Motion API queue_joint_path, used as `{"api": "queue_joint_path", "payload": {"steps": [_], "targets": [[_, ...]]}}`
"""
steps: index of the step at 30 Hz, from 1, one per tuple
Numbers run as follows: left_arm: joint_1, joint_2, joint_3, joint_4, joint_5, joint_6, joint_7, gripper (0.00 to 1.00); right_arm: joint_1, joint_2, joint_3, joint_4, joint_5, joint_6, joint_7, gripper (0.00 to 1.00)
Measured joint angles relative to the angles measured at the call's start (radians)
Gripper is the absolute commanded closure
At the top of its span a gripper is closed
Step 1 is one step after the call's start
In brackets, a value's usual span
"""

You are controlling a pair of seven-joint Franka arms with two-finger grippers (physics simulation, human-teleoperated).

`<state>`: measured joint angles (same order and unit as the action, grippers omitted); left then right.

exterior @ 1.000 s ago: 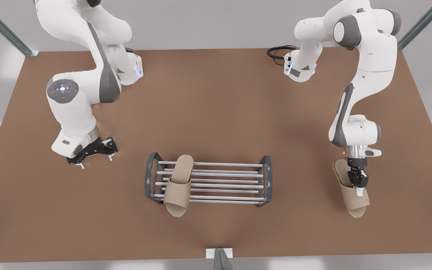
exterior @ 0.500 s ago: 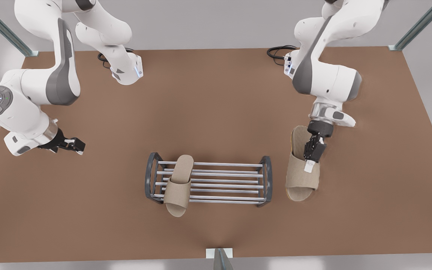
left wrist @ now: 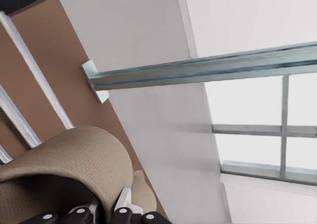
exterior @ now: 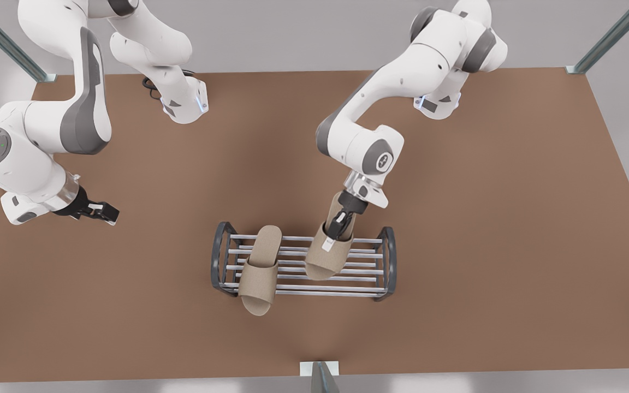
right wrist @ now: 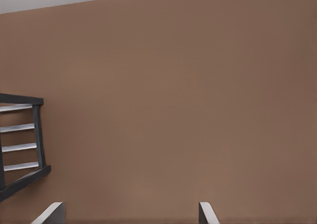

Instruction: Place the right shoe on the shoe rack with the right arm, and place the left shoe on the shoe rack with the left arm

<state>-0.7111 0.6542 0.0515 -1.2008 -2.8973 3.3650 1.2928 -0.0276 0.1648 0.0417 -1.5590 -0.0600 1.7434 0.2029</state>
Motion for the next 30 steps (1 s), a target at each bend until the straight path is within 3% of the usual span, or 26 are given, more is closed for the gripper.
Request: {"api": "queue_joint_path", "payload": {"steps": [1, 2, 3, 17, 21, 23, 24, 27, 30], "targets": [[0.000, 0.003, 0.001, -0.001, 0.000, -0.011, -0.005, 0.34, -0.001, 0.000, 0.000, 0.000, 0.000, -0.001, 0.003, 0.00], [0.000, 0.005, 0.002, -0.002, 0.000, -0.022, -0.009, 0.19, -0.001, 0.000, -0.001, 0.000, 0.000, -0.001, 0.005, 0.00], [-0.001, 0.006, 0.002, -0.002, 0.000, -0.034, -0.014, 0.15, -0.001, 0.000, -0.001, 0.000, 0.000, -0.002, 0.007, 0.00], [0.011, -0.006, 0.002, -0.027, 0.000, -0.088, -0.053, 0.01, -0.007, 0.002, -0.002, 0.001, 0.002, -0.005, 0.028, 0.00], [0.029, -0.056, -0.001, -0.062, 0.000, -0.088, -0.061, 0.00, -0.008, 0.002, -0.002, 0.002, 0.002, -0.005, 0.031, 0.00], [0.053, -0.185, -0.008, -0.151, 0.025, -0.062, -0.061, 0.00, -0.008, 0.002, -0.002, 0.002, 0.003, -0.005, 0.032, 0.00], [0.091, -0.282, -0.054, -0.221, 0.086, -0.040, -0.058, 0.00, -0.008, 0.002, -0.002, 0.002, 0.003, -0.005, 0.033, 0.00], [0.462, -0.360, -0.411, -0.340, 0.251, -0.080, -0.026, 0.00, -0.008, 0.002, -0.002, 0.002, 0.004, -0.005, 0.034, 0.00], [0.622, -0.546, -0.547, -0.406, 0.473, -0.090, 0.004, 0.00, -0.009, 0.002, -0.002, 0.002, 0.005, -0.005, 0.036, 0.00]]}}
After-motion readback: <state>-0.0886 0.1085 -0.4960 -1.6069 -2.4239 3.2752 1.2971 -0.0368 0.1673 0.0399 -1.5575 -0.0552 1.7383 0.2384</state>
